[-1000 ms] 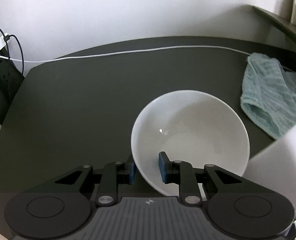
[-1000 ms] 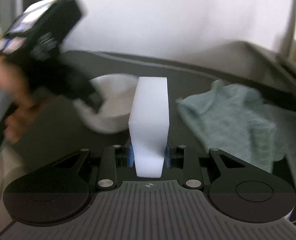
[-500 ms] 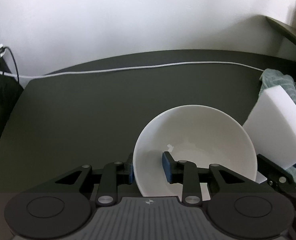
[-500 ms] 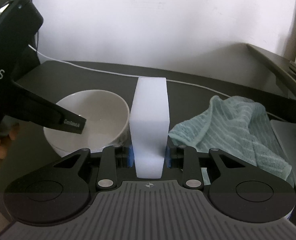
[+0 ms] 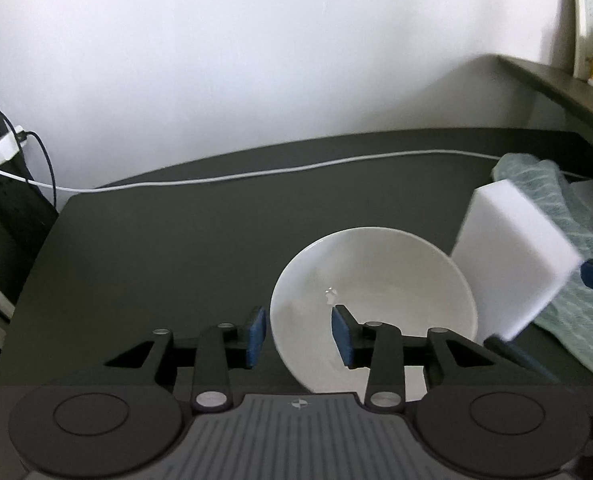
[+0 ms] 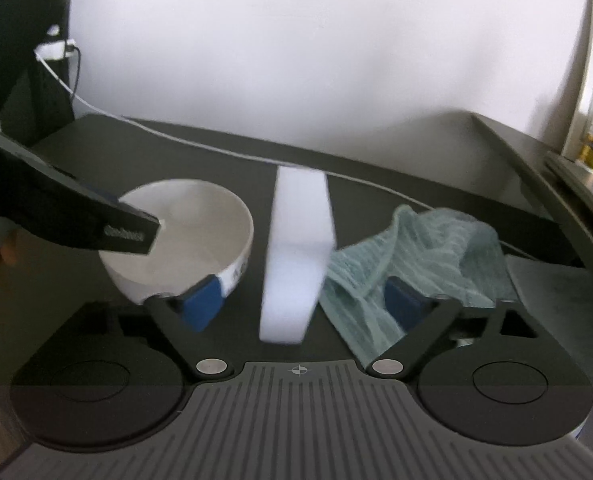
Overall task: Clean bowl
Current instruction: 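Set the bowl down and open the left gripper while the right gripper releases the sponge beside it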
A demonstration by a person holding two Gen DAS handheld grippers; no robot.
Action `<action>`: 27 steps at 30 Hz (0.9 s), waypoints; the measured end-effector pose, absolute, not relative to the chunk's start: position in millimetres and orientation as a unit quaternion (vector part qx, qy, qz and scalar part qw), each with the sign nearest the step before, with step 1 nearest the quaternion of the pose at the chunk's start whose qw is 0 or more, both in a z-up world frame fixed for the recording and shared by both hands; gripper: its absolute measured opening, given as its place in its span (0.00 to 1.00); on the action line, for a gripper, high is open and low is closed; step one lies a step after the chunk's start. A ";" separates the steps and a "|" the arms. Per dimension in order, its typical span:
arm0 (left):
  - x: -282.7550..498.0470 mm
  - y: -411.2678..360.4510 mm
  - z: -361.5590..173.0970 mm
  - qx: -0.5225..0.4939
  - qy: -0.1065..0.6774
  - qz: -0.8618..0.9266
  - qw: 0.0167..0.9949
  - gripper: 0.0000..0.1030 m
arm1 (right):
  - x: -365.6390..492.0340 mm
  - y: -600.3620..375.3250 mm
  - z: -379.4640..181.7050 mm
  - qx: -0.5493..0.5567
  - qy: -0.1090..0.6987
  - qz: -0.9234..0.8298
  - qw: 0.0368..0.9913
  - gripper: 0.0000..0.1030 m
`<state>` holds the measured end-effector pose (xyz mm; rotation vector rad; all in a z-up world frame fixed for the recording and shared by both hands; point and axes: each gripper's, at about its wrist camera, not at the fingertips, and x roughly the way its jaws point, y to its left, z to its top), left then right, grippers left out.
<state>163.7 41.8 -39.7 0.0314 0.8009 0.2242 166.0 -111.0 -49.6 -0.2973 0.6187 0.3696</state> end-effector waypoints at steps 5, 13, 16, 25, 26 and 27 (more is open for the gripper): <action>138.5 39.2 -18.5 0.004 0.354 0.107 0.929 0.43 | 136.9 -118.4 -30.6 -0.144 0.281 0.138 0.939 1.00; 85.7 28.2 -2.3 -0.017 0.347 0.107 0.931 0.57 | 89.2 -146.8 -3.6 -0.078 0.289 0.146 0.943 1.00; 67.3 22.1 -3.8 -0.018 0.353 0.099 0.930 0.62 | 74.9 -152.5 -1.1 -0.075 0.298 0.159 0.938 1.00; 30.1 21.0 -7.5 -0.026 0.374 0.073 0.924 0.78 | 48.2 -157.6 6.4 -0.071 0.341 0.188 0.918 1.00; 27.4 21.8 -6.9 -0.026 0.375 0.073 0.924 0.79 | 49.3 -157.5 7.7 -0.076 0.346 0.189 0.916 1.00; 25.0 22.7 -6.0 -0.026 0.375 0.073 0.924 0.79 | 50.4 -157.3 8.9 -0.082 0.351 0.190 0.913 1.00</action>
